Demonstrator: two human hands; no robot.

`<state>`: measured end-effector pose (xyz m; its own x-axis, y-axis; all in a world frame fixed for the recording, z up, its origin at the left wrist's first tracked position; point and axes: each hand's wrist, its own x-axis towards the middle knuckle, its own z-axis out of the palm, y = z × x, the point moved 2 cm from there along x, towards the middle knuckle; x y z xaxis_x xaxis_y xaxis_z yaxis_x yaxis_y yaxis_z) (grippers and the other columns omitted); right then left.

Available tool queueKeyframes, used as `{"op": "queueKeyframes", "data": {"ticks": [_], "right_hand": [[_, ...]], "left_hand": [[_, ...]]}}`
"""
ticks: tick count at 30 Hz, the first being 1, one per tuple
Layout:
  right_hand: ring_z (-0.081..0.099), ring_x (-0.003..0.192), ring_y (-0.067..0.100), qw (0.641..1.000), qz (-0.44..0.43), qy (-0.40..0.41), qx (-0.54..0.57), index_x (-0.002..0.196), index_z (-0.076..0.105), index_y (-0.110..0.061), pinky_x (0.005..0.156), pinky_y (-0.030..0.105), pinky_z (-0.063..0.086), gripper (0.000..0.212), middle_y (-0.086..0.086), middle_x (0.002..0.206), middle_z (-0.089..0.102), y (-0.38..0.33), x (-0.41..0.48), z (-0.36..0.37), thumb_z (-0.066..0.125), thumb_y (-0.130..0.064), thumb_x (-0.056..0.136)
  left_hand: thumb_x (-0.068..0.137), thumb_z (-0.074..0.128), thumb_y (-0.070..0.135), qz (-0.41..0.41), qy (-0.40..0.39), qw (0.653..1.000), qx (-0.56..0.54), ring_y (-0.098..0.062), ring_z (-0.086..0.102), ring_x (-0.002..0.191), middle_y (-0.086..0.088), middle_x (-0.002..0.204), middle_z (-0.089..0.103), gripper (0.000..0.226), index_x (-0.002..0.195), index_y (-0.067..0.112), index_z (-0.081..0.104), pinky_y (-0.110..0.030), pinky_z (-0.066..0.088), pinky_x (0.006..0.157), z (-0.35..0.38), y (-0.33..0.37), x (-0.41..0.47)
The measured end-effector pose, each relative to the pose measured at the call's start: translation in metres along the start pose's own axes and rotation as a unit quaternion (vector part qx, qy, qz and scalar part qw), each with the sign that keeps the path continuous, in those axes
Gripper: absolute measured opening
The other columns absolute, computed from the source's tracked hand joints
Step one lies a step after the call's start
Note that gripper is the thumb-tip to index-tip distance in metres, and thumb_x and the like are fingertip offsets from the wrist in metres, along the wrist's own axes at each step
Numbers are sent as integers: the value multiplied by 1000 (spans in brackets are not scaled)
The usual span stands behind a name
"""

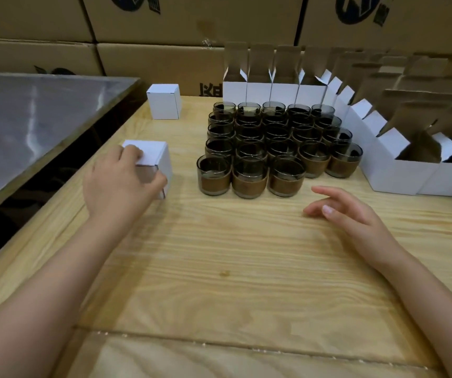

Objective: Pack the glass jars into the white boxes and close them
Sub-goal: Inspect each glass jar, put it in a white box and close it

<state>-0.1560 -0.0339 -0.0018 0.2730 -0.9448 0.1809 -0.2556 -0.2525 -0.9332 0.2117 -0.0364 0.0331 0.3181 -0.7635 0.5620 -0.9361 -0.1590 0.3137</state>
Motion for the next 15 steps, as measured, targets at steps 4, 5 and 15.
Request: {"op": "queueKeyframes", "data": {"ticks": [4, 5, 15], "right_hand": [[67, 103, 20, 1000, 5, 23, 13, 130, 53, -22, 98, 34, 46, 46, 8, 101, 72, 2, 2, -1, 54, -31, 85], [67, 103, 20, 1000, 7, 27, 12, 130, 52, -22, 97, 33, 47, 46, 9, 101, 72, 2, 2, -1, 54, -30, 85], [69, 95, 17, 997, 14, 78, -6, 128, 53, -21, 86, 14, 48, 44, 10, 94, 74, 3, 5, -1, 50, -20, 85]], "left_hand": [[85, 62, 41, -11, 1, 999, -37, -37, 55, 102, -9, 118, 57, 39, 111, 16, 49, -42, 42, 74, 43, -22, 52], [87, 62, 40, -10, -10, 998, -53, -36, 53, 111, -9, 127, 54, 39, 114, 17, 48, -43, 43, 76, 53, -26, 64], [89, 56, 15, 4, -78, 995, -65, -27, 24, 141, -9, 154, 24, 59, 145, 24, 39, -47, 27, 113, 116, -38, 147]]}}
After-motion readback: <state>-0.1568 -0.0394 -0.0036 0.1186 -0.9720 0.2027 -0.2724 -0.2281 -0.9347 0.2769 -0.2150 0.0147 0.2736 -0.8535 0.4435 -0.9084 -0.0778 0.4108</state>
